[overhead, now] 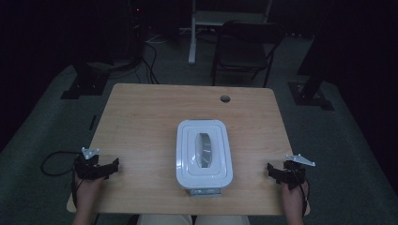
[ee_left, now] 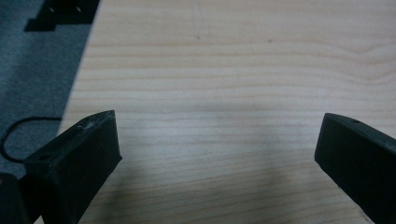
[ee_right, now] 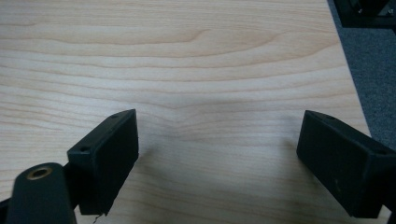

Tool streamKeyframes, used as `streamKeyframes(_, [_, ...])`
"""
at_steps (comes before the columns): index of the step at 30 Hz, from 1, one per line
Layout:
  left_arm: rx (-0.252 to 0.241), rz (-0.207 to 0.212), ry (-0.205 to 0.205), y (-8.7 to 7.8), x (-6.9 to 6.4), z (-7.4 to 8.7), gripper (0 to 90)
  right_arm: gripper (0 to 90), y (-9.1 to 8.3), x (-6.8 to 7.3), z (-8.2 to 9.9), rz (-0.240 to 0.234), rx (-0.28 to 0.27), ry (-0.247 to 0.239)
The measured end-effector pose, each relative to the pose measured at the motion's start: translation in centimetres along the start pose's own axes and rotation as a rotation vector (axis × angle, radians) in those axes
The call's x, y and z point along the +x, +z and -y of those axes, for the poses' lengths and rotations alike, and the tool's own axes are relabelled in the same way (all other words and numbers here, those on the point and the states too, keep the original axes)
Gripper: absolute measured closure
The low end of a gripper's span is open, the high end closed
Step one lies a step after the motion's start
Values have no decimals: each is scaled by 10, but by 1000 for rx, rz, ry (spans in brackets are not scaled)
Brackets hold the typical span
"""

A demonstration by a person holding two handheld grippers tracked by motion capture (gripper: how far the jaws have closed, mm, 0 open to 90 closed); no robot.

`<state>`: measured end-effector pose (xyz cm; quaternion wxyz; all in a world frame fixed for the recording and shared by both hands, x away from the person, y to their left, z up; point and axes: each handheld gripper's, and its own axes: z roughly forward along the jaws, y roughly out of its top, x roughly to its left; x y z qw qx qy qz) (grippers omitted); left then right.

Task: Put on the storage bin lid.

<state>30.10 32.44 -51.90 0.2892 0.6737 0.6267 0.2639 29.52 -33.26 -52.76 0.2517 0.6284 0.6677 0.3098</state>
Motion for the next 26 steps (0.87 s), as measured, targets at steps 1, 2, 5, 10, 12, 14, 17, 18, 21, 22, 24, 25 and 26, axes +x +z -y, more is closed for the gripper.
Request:
streamKeyframes(1, [6, -2, 3, 2, 0, 1, 9, 128, 1, 1, 0, 1, 1, -9])
streamKeyframes(2, [16, -2, 0, 4, 0, 1, 9, 128, 1, 2, -1, 8, 5, -16])
streamKeyframes(5, [37, -5, 17, 6, 1, 0, 9, 127, 3, 5, -2, 21, 13, -35])
streamKeyframes(10, [50, 12, 35, 9, 2, -3, 10, 125, 4, 6, -3, 26, 14, -28])
streamKeyframes(12, [50, 7, 30, 10, 2, -3, 10, 125, 4, 6, -3, 26, 14, -27])
streamKeyframes(14, [49, 6, 29, 10, 3, -3, 10, 125, 4, 6, -3, 26, 14, -27])
streamKeyframes(17, [48, 0, 24, 10, 2, -3, 10, 125, 4, 6, -3, 26, 14, -28])
streamKeyframes(18, [49, -5, 21, 10, 2, -3, 10, 125, 4, 6, -3, 26, 14, -28])
streamKeyframes(21, [48, -11, 13, 11, 1, -3, 10, 125, 4, 6, -3, 26, 14, -28])
streamKeyframes(22, [48, -12, 13, 11, 1, -3, 10, 125, 4, 6, -3, 26, 13, -28])
streamKeyframes(24, [48, -12, 13, 10, 1, -3, 10, 125, 4, 6, -3, 26, 14, -28])
streamKeyframes(25, [49, -12, 13, 10, 1, -3, 10, 125, 4, 6, -3, 26, 14, -28])
streamKeyframes(26, [48, -12, 13, 10, 1, -3, 10, 125, 4, 6, -3, 26, 14, -28])
